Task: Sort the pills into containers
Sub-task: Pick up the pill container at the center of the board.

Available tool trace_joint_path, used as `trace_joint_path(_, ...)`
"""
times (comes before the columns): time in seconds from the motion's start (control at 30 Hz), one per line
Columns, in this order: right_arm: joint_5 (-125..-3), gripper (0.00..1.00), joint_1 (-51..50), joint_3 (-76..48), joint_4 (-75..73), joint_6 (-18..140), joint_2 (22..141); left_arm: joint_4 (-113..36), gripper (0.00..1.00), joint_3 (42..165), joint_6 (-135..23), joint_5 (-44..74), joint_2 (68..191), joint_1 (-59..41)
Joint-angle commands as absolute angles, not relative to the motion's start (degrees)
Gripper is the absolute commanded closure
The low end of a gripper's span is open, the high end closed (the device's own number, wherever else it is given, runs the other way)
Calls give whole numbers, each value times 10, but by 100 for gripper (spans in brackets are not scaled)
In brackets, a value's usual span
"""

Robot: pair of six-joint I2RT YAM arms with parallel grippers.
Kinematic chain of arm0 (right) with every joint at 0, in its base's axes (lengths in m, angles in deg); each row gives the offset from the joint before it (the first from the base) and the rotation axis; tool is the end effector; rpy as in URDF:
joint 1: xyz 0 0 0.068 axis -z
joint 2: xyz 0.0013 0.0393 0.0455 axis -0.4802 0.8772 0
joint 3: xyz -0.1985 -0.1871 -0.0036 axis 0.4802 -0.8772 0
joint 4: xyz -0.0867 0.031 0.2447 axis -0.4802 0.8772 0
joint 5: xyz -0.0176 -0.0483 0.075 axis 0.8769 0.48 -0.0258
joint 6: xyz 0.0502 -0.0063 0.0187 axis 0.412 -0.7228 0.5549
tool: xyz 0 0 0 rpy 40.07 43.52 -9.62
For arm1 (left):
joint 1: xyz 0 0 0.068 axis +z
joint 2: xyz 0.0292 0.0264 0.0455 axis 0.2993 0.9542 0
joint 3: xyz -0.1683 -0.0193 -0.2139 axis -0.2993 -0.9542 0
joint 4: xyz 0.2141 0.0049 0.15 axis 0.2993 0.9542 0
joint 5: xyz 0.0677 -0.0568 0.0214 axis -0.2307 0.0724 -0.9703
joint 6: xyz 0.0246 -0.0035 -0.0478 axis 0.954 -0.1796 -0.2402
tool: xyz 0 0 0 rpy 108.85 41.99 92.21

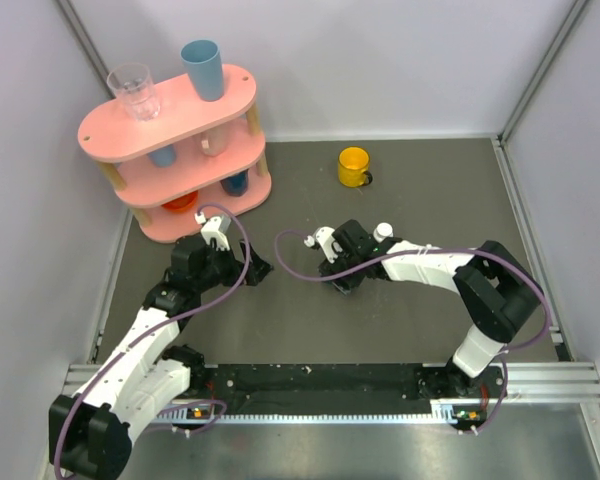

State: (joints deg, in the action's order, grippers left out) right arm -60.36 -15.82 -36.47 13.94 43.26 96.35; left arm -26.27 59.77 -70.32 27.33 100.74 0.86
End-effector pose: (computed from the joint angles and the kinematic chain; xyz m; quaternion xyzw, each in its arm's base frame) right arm 0.2296 0.2292 0.1617 -0.4551 0.8467 0.1120 0.2518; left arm 0.1730 -0.0647 0.2343 0.0255 0.8508 -0.3247 0.4124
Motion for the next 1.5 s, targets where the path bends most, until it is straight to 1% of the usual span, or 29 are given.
trace_joint_path(0.0,-592,46,-165,-344,154,440,969,-287,3,596,-706,286,999,7)
trace_joint_path(0.07,-593,46,-165,-344,157,441,969,-287,3,596,-708,290,999,7)
trace_joint_path(0.17,-601,50,-165,-346,162,440,969,-287,2,595,-711,291,998,7)
trace_joint_path(0.2,-604,55,-165,-346,162,439,968,-288,2,595,-712,292,997,7)
trace_joint_path(0.27,-613,60,-165,-346,164,440,968,-288,2,595,-713,298,998,7)
trace_joint_path(0.3,-616,65,-165,-347,164,441,967,-288,2,596,-714,299,997,7)
trace_joint_path(0.37,-632,72,-165,-351,161,444,960,-288,2,597,-717,305,996,7)
trace_joint_path(0.4,-637,83,-165,-352,161,446,956,-288,2,599,-720,313,996,7)
trace_joint_path(0.43,-643,91,-165,-352,162,449,949,-288,2,600,-722,317,995,7)
trace_joint_path(0.47,-652,98,-165,-353,162,453,943,-288,2,603,-726,323,993,7)
trace_joint_path(0.5,-656,100,-165,-354,161,457,936,-287,1,604,-728,333,990,7)
trace_joint_path(0.63,-681,100,-166,-369,161,473,868,-289,1,607,-748,372,971,7)
trace_joint_path(0.67,-694,100,-167,-376,159,483,832,-293,1,608,-754,381,960,7)
trace_joint_path(0.77,-712,100,-182,-391,160,506,774,-315,1,604,-805,421,939,7)
trace_joint_path(0.8,-706,100,-191,-395,161,510,736,-360,1,592,-857,440,937,7)
trace_joint_path(0.87,-667,100,-216,-401,171,522,702,-425,1,571,-922,499,934,7)
trace_joint_path(0.9,-652,100,-242,-400,176,526,676,-466,1,567,-977,512,933,4)
trace_joint_path(0.93,-639,100,-258,-398,182,530,664,-476,1,565,-994,522,933,0)
trace_joint_path(1.0,-603,100,-298,-389,200,537,647,-465,1,582,-999,526,925,-12)
trace_joint_path(1.13,-565,100,-359,-362,222,563,620,-356,1,634,-958,508,914,-40)
trace_joint_path(1.17,-545,100,-371,-357,225,565,620,-331,1,654,-946,488,914,-47)
trace_joint_path(1.27,-516,100,-413,-337,232,570,619,-282,1,676,-912,466,922,-75)
trace_joint_path(1.33,-501,100,-441,-322,236,570,622,-280,3,676,-909,465,927,-94)
trace_joint_path(1.47,-457,100,-470,-300,241,566,632,-270,10,666,-907,452,927,-128)
